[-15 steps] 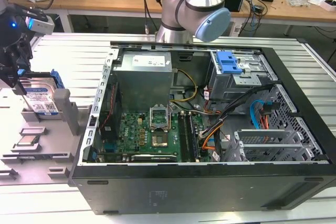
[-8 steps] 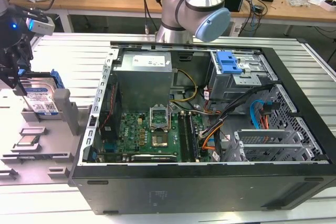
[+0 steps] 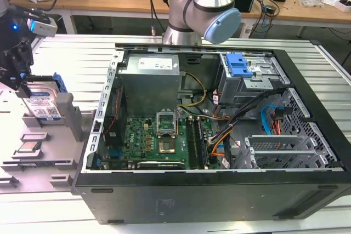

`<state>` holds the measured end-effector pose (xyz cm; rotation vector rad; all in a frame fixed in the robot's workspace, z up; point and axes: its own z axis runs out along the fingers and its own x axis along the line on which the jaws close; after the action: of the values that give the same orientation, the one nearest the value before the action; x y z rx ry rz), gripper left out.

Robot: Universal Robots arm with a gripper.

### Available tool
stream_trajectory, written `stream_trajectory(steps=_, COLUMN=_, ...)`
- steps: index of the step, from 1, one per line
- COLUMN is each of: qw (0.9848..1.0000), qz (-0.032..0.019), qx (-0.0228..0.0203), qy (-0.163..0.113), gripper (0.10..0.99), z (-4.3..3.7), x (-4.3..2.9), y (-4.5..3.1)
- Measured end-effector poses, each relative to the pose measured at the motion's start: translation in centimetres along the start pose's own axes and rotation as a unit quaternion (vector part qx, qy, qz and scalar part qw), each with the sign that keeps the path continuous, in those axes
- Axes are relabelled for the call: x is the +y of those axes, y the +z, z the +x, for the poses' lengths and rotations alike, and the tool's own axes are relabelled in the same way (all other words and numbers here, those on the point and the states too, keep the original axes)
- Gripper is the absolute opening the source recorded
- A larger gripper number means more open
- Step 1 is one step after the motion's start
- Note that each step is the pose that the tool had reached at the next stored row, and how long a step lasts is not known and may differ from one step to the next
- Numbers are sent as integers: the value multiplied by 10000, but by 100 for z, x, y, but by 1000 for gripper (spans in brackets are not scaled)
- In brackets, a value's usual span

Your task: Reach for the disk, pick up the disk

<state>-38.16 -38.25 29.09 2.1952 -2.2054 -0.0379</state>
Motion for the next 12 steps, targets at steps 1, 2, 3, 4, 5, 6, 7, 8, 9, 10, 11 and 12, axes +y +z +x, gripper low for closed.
stream_trajectory(steps=1, qw=10000, qz=0, qx=0, qy=0, gripper=365, z=0, x=0, y=0)
stream_trajectory(steps=2, qw=10000, qz=0, qx=0, qy=0, gripper=365, z=0, x=0, y=0)
stream_trajectory(steps=3, qw=10000, qz=0, qx=0, qy=0, gripper=365, z=0, x=0, y=0)
stream_trajectory(steps=4, qw=10000, qz=0, qx=0, qy=0, gripper=365, z=0, x=0, y=0)
stream_trajectory(steps=5, qw=10000, qz=0, qx=0, qy=0, gripper=365, z=0, x=0, y=0)
stream_trajectory(steps=6, qw=10000, qz=0, qx=1, qy=0, gripper=365, z=0, x=0, y=0)
stream_trajectory(steps=7, qw=10000, qz=0, qx=1, qy=0, gripper=365, z=0, x=0, y=0)
stream_trajectory(steps=8, qw=10000, qz=0, qx=1, qy=0, gripper=365, z=0, x=0, y=0)
stream_trajectory(steps=9, qw=10000, qz=0, qx=1, qy=0, gripper=365, z=0, x=0, y=0)
stream_trajectory(steps=10, qw=10000, qz=0, qx=1, qy=0, gripper=365, z=0, x=0, y=0)
stream_trajectory(steps=11, qw=10000, qz=0, qx=1, qy=0, gripper=365, z=0, x=0, y=0)
stream_trajectory(steps=12, qw=10000, qz=0, qx=1, qy=0, gripper=365, z=0, x=0, y=0)
